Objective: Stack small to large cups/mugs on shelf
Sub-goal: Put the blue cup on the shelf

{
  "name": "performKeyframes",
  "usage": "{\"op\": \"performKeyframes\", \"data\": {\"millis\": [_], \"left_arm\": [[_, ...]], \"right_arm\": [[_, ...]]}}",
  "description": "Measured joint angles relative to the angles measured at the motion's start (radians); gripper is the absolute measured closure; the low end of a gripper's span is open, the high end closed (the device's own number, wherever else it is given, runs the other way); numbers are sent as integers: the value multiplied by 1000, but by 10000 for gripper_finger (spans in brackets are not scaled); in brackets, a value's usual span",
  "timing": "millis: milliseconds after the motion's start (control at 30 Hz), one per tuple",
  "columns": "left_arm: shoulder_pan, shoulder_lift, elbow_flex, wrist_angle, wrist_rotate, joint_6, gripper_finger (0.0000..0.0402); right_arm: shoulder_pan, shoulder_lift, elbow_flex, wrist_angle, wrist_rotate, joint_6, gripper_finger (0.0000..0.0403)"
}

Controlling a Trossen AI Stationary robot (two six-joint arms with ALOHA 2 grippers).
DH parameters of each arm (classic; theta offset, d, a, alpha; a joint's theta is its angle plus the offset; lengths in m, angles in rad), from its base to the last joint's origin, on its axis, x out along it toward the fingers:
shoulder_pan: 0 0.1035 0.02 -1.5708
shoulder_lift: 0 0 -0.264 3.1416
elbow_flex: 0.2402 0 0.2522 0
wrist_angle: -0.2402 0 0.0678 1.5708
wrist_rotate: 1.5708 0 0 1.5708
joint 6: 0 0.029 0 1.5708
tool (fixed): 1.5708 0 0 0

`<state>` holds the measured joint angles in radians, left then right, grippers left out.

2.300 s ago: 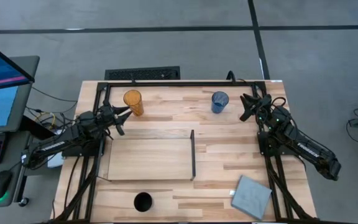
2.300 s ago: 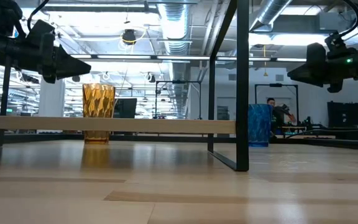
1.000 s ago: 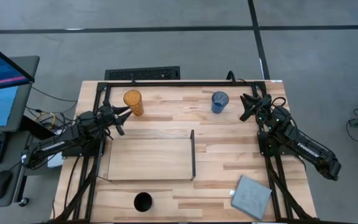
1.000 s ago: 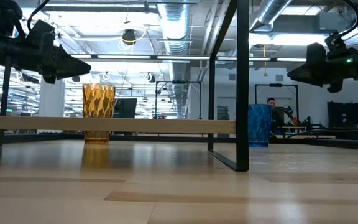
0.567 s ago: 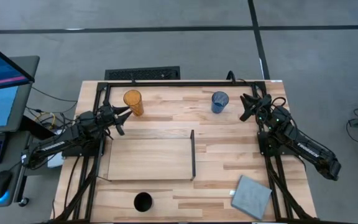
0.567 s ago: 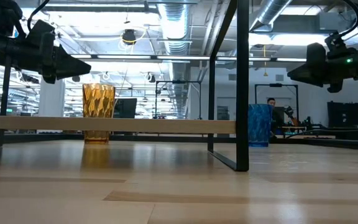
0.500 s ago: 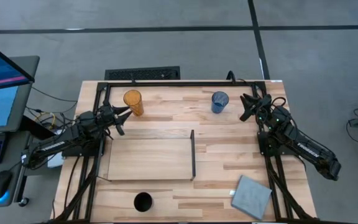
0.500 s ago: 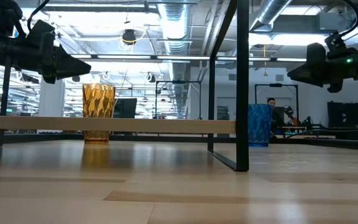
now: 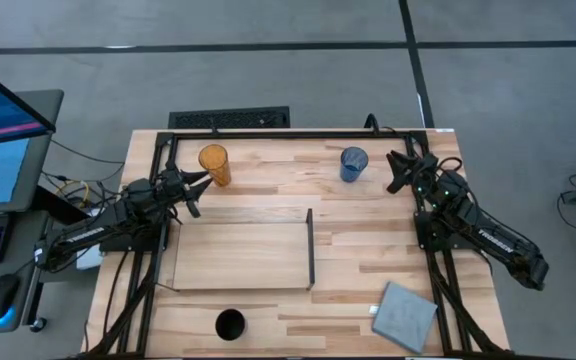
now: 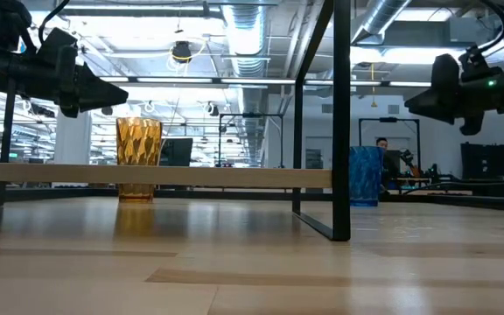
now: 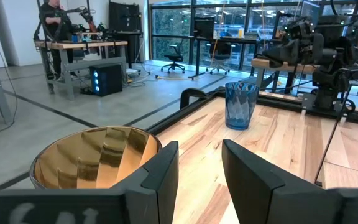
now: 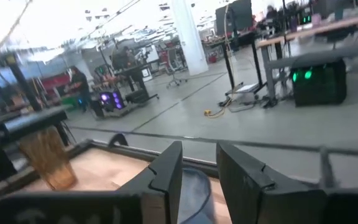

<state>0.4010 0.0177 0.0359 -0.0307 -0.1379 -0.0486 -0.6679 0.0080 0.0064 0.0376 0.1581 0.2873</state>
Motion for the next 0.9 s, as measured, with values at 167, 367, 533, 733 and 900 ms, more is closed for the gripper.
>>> {"op": "performKeyframes", "data": {"millis": [167,367,533,733,900], "left_arm": [[0,0,0,0,-1,0,287],[0,0,0,0,-4,0,288],[0,0,0,0,-5,0,287],[0,0,0,0,-6,0,288],[0,0,0,0,-6,0,288]], "right_arm": [[-7,0,0,0,6,54,282],[4,0,67,1,-12,1,282],[35,40,221,-11,-29,-156,282],[50,256,539,-280,-27,-233,282],[67,523,813,-532,-28,-296,282]]}}
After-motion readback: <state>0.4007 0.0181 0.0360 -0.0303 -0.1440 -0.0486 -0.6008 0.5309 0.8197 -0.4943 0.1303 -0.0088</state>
